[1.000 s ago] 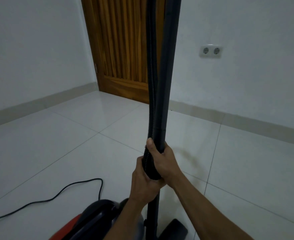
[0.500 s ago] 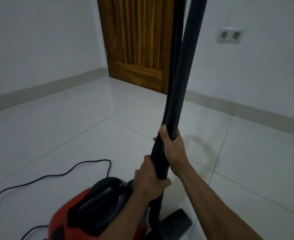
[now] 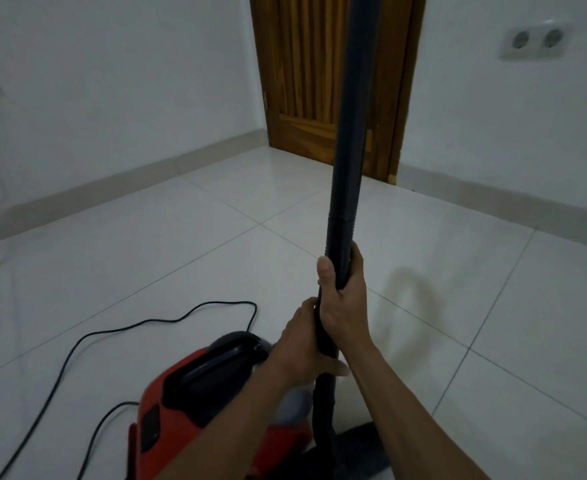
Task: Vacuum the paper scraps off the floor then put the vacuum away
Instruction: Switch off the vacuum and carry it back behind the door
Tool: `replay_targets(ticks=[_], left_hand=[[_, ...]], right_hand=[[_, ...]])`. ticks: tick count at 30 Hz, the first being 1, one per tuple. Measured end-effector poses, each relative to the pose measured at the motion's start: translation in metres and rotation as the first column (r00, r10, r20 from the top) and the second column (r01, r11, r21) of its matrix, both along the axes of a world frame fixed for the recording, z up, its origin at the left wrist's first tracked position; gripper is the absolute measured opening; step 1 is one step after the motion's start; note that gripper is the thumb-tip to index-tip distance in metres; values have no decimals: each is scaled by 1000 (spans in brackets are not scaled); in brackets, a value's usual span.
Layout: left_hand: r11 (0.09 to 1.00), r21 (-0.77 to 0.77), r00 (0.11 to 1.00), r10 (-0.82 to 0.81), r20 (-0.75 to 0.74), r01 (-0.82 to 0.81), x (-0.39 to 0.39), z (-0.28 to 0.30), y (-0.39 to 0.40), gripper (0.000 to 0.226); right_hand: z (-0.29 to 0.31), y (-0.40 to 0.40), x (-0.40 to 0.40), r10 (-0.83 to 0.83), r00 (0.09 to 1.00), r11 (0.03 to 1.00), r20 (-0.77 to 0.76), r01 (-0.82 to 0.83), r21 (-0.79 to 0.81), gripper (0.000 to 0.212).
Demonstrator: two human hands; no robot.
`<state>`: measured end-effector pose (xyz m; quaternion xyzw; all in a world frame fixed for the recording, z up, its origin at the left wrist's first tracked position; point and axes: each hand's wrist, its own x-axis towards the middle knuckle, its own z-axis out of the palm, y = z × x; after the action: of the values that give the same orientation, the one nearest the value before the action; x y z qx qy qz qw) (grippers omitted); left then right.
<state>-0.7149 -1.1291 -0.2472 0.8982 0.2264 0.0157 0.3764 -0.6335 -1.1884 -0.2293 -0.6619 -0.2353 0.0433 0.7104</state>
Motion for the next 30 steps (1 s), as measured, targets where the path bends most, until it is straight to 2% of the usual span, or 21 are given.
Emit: replay_targets(ticks=[2, 4, 6, 9, 12, 17, 21, 25, 30], left_hand=[[995, 86, 997, -46, -62, 51, -14, 5, 1, 115], [980, 190, 997, -48, -64, 59, -32, 13, 0, 101], [959, 284, 1000, -10, 19, 4, -53, 24, 0, 84], [898, 412, 968, 55, 246, -156, -78, 31, 12, 65], [808, 485, 919, 168, 356, -335, -96, 24, 31, 59], [746, 291, 778, 457, 431, -599, -147, 5, 38, 70], [689, 121, 685, 654, 322, -715, -189, -32, 24, 80], [680, 129, 692, 709, 139, -722, -201, -60, 2, 96], [612, 112, 622, 777, 97, -782, -190, -58, -10, 98]], right_hand=[[0, 1, -3, -9, 1000, 1000, 14, 9, 9, 78], [1, 0, -5, -20, 999, 1000, 30, 20, 17, 74], [3, 1, -8, -29, 998, 1000, 52, 29, -3, 74], [3, 4, -12, -53, 995, 998, 79, 55, -31, 76], [3, 6, -14, -88, 990, 994, 108, 94, -49, 76], [6, 4, -22, -123, 981, 989, 148, 133, -58, 68], [5, 5, -24, -134, 978, 989, 162, 143, -47, 69], [0, 5, -22, -148, 972, 986, 182, 159, -50, 69], [-1, 3, -21, -136, 969, 989, 206, 146, -35, 68]])
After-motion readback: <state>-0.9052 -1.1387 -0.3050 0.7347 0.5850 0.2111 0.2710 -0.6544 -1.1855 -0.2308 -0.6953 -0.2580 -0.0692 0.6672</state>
